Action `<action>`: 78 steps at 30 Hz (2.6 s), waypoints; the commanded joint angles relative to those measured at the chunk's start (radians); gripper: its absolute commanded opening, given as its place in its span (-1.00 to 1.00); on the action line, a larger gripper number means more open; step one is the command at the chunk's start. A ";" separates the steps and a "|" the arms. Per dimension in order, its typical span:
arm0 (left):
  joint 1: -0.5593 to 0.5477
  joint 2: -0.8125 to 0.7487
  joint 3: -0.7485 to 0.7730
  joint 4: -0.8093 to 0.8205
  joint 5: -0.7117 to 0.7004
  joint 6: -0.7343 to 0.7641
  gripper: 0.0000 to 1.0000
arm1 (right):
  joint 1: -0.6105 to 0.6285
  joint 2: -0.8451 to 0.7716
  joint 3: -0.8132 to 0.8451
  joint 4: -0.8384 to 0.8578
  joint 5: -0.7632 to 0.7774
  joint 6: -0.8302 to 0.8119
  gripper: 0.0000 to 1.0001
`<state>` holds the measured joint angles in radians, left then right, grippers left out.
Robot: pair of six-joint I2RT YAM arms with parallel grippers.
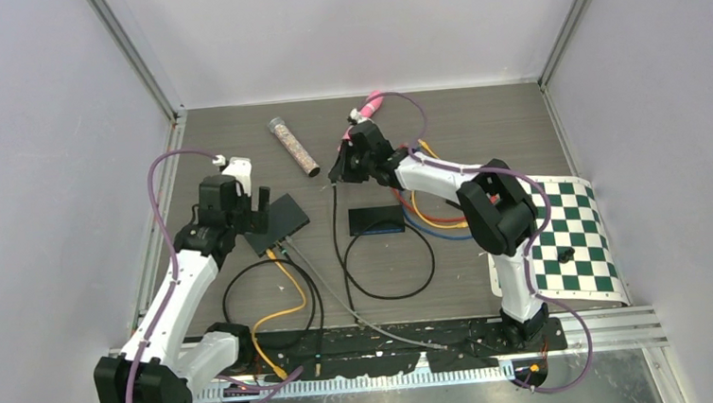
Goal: Pull the plug from the switch port
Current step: Place the connector at the center of the board, then pull the connector from the switch port.
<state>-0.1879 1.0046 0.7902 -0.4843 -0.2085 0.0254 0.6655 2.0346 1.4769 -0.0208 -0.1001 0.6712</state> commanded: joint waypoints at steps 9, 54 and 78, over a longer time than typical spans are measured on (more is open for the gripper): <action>-0.002 0.005 0.013 -0.012 -0.019 -0.038 0.99 | -0.012 0.084 0.298 -0.351 -0.007 -0.283 -0.23; -0.006 0.320 0.024 0.079 0.298 0.371 0.99 | 0.167 0.237 -0.042 0.306 -0.533 0.289 -0.17; -0.036 0.458 0.093 -0.027 0.202 0.370 0.93 | 0.166 0.323 0.029 0.308 -0.522 0.322 -0.39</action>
<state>-0.2222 1.4605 0.8543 -0.4988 0.0013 0.4004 0.8310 2.3402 1.4811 0.2749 -0.6250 0.9977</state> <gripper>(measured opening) 0.973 0.325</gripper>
